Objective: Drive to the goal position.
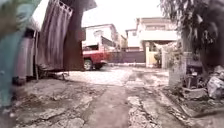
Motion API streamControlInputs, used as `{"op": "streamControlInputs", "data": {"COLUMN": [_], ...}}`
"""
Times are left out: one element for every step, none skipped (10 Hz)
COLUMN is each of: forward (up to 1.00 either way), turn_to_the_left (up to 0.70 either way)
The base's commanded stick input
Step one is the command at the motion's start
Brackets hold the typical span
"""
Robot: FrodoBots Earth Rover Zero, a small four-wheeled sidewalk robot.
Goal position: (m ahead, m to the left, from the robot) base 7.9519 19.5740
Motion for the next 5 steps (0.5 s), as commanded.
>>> {"op": "streamControlInputs", "data": {"forward": [0.50, 0.50, 0.50, 0.50, 0.50], "turn_to_the_left": [0.00, 0.00, 0.00, 0.00, 0.00]}}
